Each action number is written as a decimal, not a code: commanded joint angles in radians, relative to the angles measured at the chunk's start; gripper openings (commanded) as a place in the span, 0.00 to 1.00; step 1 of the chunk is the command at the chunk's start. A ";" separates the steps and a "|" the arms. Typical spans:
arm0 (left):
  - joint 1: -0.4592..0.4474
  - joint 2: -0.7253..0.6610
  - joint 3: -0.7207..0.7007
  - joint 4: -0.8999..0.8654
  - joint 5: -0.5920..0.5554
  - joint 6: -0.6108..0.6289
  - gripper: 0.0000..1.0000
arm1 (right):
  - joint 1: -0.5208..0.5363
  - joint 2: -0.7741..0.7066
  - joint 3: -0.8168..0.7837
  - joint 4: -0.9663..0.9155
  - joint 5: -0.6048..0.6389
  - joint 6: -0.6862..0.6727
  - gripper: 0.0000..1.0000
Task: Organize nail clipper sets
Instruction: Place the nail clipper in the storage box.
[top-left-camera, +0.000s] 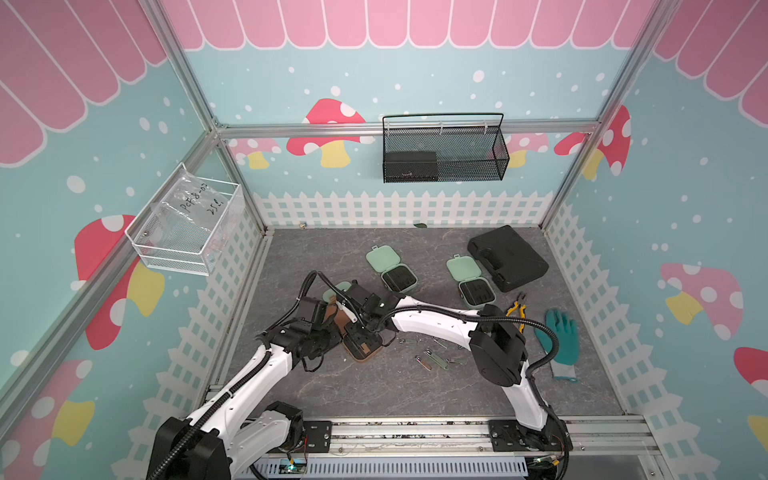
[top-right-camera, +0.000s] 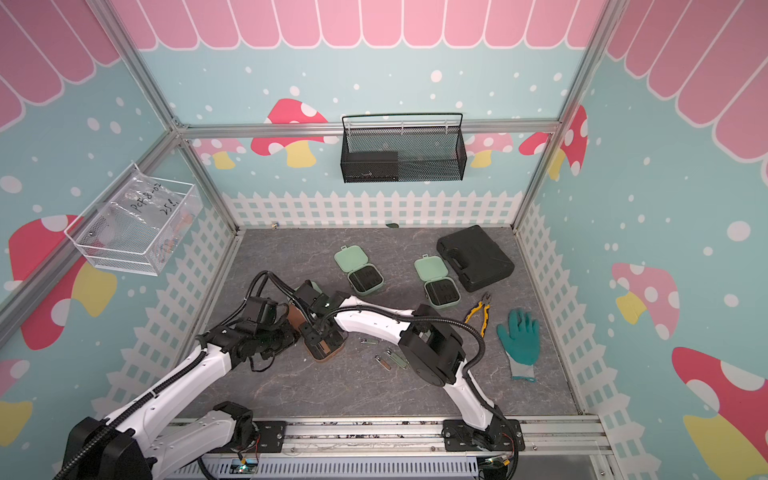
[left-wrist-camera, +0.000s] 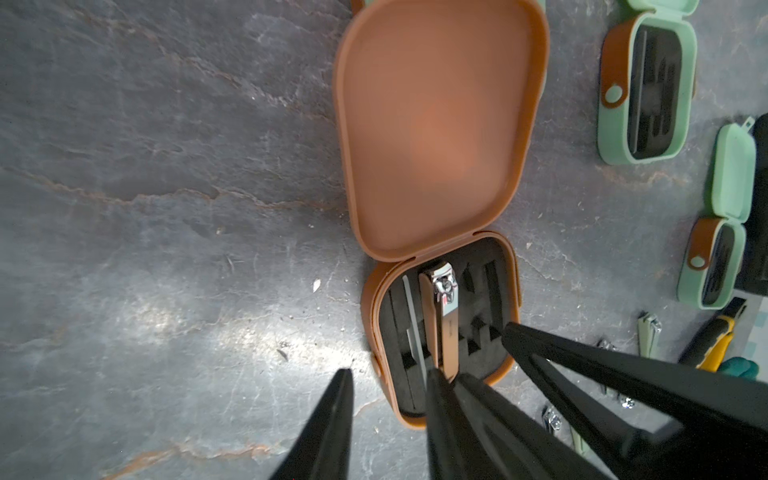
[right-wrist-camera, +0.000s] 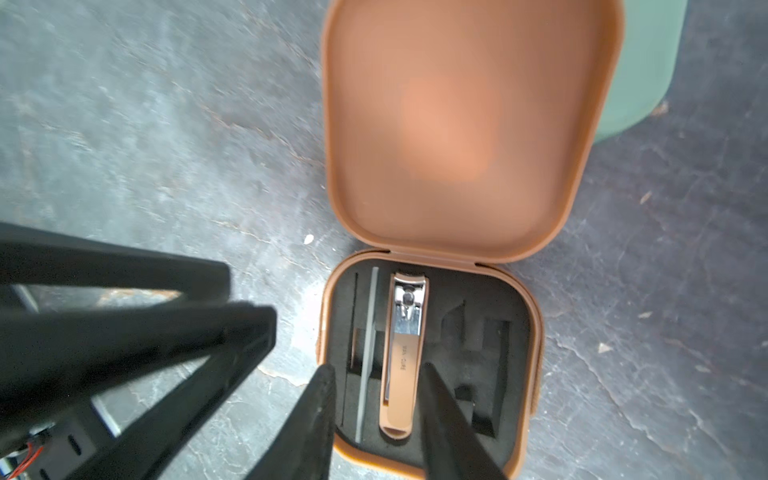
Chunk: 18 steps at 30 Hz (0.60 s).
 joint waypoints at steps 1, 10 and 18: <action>0.000 0.022 -0.017 0.026 -0.011 -0.005 0.12 | -0.009 -0.009 -0.031 0.049 -0.030 0.005 0.29; 0.000 0.070 -0.048 0.149 0.032 -0.018 0.00 | -0.028 0.027 -0.030 0.111 -0.055 -0.002 0.24; 0.001 0.146 -0.088 0.239 0.040 -0.032 0.00 | -0.041 0.067 -0.023 0.126 -0.065 -0.006 0.20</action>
